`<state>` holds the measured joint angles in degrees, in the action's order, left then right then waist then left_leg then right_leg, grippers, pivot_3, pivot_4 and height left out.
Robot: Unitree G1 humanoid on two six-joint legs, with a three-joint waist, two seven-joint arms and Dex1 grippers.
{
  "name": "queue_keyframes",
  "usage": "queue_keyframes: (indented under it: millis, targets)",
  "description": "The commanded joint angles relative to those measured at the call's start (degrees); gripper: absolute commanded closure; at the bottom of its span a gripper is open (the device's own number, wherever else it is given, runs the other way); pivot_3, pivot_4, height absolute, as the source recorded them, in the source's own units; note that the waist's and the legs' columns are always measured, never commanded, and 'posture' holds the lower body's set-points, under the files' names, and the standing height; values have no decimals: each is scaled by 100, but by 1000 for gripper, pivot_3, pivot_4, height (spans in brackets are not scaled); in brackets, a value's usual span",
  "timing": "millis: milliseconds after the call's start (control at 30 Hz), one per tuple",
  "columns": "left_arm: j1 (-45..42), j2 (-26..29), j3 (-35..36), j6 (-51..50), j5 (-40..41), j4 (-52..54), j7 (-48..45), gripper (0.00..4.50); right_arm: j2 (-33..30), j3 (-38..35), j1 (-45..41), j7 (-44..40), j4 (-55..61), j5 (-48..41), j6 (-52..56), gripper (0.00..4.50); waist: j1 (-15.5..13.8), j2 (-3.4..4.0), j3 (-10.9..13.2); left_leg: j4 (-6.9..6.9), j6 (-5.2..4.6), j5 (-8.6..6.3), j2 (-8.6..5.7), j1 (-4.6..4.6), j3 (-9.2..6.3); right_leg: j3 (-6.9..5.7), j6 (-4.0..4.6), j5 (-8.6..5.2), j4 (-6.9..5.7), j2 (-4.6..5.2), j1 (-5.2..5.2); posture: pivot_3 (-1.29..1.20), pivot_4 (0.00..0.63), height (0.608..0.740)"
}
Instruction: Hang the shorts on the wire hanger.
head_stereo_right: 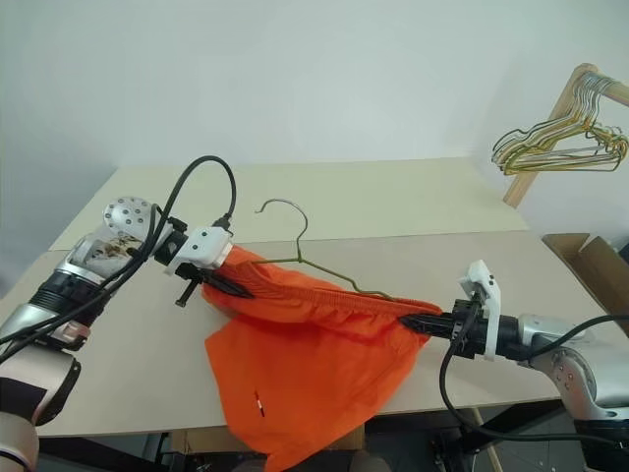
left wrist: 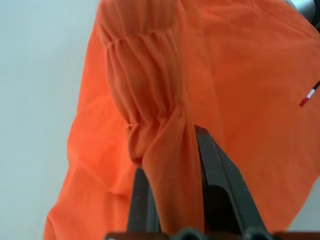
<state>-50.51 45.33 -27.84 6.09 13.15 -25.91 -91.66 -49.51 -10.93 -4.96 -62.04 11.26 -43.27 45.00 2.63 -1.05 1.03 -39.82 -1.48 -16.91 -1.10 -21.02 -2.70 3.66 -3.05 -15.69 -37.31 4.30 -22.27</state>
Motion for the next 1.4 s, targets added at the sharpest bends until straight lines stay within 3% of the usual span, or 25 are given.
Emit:
queue_keyframes:
  millis: [33, 267, 400, 700, 1033, 1400]
  targets:
    - [63, 153, 216, 24, -408, -245, -47, 4499, -264, -429, -74, -81, 85, 51, -216, 4476, -15, 0, 0, 0, 0, 0, 0, 0, 0, 0, 0, 0, 0, 1, 0, -79, 0, 740]
    - [92, -117, 194, 221, -662, -260, -50, 4499, -362, -262, -413, -94, 433, 51, -261, 4476, -19, 0, 0, -3, 0, 0, -1, -1, 2, 0, 0, 0, 1, 2, 0, -92, 0, 740]
    - [2, -421, 285, 119, -723, -321, 85, 4499, -427, -67, -549, -91, 611, 257, -334, 3289, -14, 0, 0, -3, 0, 0, 0, -1, 2, 0, 0, 0, 1, 2, 0, -97, 0, 740]
    - [-109, -750, 556, 101, -835, -528, 190, 4499, -729, -251, -513, -214, 852, 256, -269, 142, -7, 0, 0, -2, 0, 0, 0, -4, 3, -2, 0, 0, 5, 3, -1, -104, 0, 740]
    - [-240, -1042, 783, 83, -803, -569, 143, 4499, -794, 635, -1377, 148, 536, 807, -59, 142, 9, 0, 0, -2, 0, 0, 1, -6, 4, -1, 0, 0, 6, 5, -3, -118, 0, 740]
    - [-312, -1204, 829, 102, -821, -476, 58, 4499, -1007, 2223, -2854, -654, 361, 1605, -3, 142, 90, 1, 0, -2, 0, 0, 0, -8, 2, -3, 1, 1, 7, 7, -6, -123, 0, 740]
